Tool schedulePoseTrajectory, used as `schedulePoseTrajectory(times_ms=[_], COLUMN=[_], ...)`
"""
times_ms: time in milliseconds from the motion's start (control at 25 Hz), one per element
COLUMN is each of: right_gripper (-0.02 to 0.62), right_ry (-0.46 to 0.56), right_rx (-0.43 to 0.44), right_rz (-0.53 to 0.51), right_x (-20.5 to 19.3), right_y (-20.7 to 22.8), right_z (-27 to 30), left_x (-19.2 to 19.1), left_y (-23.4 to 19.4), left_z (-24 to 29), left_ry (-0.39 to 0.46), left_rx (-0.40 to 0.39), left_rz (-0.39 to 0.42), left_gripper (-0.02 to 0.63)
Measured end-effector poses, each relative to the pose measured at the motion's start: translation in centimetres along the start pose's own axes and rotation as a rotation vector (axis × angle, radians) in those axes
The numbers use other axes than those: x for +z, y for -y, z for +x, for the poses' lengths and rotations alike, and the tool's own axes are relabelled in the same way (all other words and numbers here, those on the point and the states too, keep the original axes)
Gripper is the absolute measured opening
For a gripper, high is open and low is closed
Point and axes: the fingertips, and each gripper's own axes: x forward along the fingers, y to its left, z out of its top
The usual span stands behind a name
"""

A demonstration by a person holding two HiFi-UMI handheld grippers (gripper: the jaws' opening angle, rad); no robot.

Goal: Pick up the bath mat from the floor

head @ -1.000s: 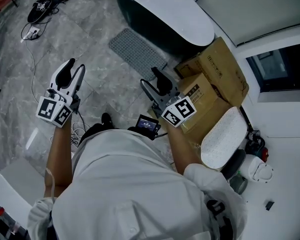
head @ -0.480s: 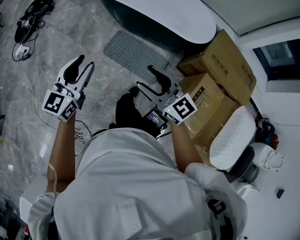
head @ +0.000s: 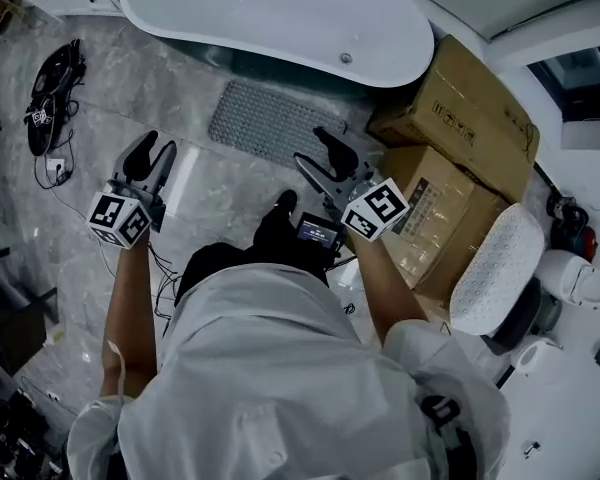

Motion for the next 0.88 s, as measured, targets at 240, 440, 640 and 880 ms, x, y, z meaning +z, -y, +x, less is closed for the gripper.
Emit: schedulePoseTrajectory(times_ms=[240,440,640,880], right_gripper=[0.261,0.261,0.261,0.261], right_ry=[0.057,-0.02,-0.102,-0.086], right_rx=[-0.275,-0.485,-0.756,-0.905], right_rz=[0.284,0.364,0.402,0.653], right_x=[-6.3,-14.4,-24.1,-40.5], right_y=[9.6,14.1,17.8,23.6], right_z=[-3.1,-5.6,-9.5,-11.7], left_x=[-4.6,-11.7,-22.7,-35.7], left_y=[-6.0,-11.7,-17.6,-25.5], left_z=[7.2,13.6,19.8,24.1], left_ry=[-0.122,-0.251,-0.374,-0.593], left_rx=[-0.083,-0.171,-0.225,-0.16], left_rz=[-0.105,-0.148,-0.245,-0.271], left_gripper=[0.183,0.183,0.187,0.19])
